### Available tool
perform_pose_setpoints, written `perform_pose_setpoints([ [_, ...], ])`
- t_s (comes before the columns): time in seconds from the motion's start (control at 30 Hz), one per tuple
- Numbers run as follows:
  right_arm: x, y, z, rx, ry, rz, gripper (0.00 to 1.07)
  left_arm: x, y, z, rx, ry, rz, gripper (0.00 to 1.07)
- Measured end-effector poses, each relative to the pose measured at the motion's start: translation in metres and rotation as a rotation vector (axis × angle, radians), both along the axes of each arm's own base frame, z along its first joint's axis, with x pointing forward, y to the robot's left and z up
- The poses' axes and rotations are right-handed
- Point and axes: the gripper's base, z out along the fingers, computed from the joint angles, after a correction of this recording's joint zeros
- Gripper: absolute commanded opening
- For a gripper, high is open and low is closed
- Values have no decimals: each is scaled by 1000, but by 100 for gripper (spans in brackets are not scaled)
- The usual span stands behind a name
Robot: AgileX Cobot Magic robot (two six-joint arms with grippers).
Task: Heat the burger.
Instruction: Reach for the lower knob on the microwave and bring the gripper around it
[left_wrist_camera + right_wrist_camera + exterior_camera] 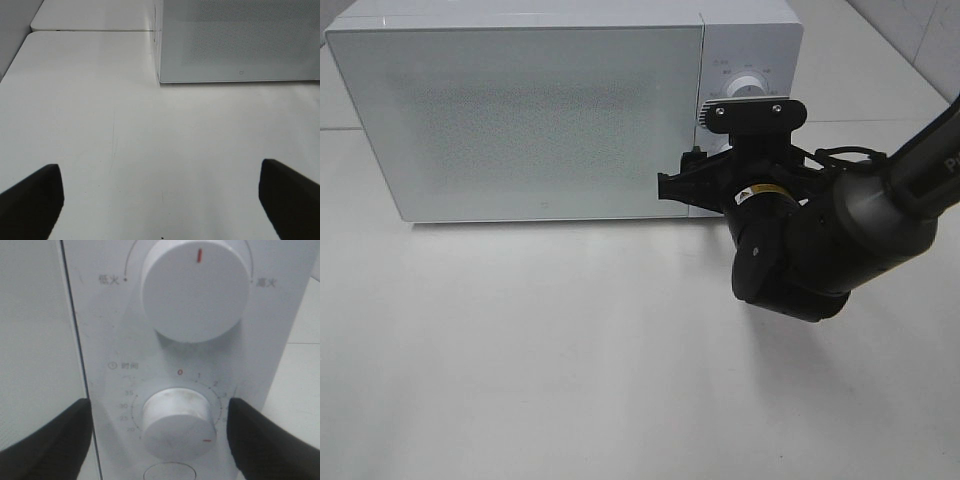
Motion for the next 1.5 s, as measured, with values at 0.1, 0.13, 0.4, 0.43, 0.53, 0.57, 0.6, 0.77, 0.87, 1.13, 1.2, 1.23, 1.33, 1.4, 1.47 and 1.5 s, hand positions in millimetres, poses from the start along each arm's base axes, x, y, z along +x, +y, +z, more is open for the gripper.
perform_pose_setpoints([
  [0.1,4,-1,-2,0,4,-4,74,0,0,0,0,0,0,98],
  [0.13,4,-1,-2,0,4,-4,74,0,0,0,0,0,0,98],
  [0.4,8,-4,-2,26,7,-2,70,0,0,0,0,0,0,98],
  [0.43,8,-4,-2,26,8,-1,69,0,0,0,0,0,0,98],
  [0.53,8,-4,-2,28,15,1,64,0,0,0,0,0,0,98],
  [0.57,8,-4,-2,28,15,1,64,0,0,0,0,0,0,98],
  [0.6,8,-4,-3,28,17,2,58,0,0,0,0,0,0,98],
  [0.77,8,-6,-4,35,26,-21,32,0,0,0,0,0,0,98],
  [0.87,8,-7,-4,36,25,-27,15,0,0,0,0,0,0,98],
  [1.13,8,-7,-3,35,21,-25,0,0,0,0,0,0,0,98],
  [1.2,8,-8,-3,33,14,-28,0,0,0,0,0,0,0,98],
  [1.23,8,-8,-3,33,14,-28,0,0,0,0,0,0,0,98],
  [1.33,8,-8,-3,29,10,-26,0,0,0,0,0,0,0,98],
  [1.4,8,-8,-4,26,9,-24,0,0,0,0,0,0,0,98],
  [1.47,8,-8,-5,40,1,-24,0,0,0,0,0,0,0,98],
  [1.5,8,-8,-5,50,-4,-26,0,0,0,0,0,0,0,98],
])
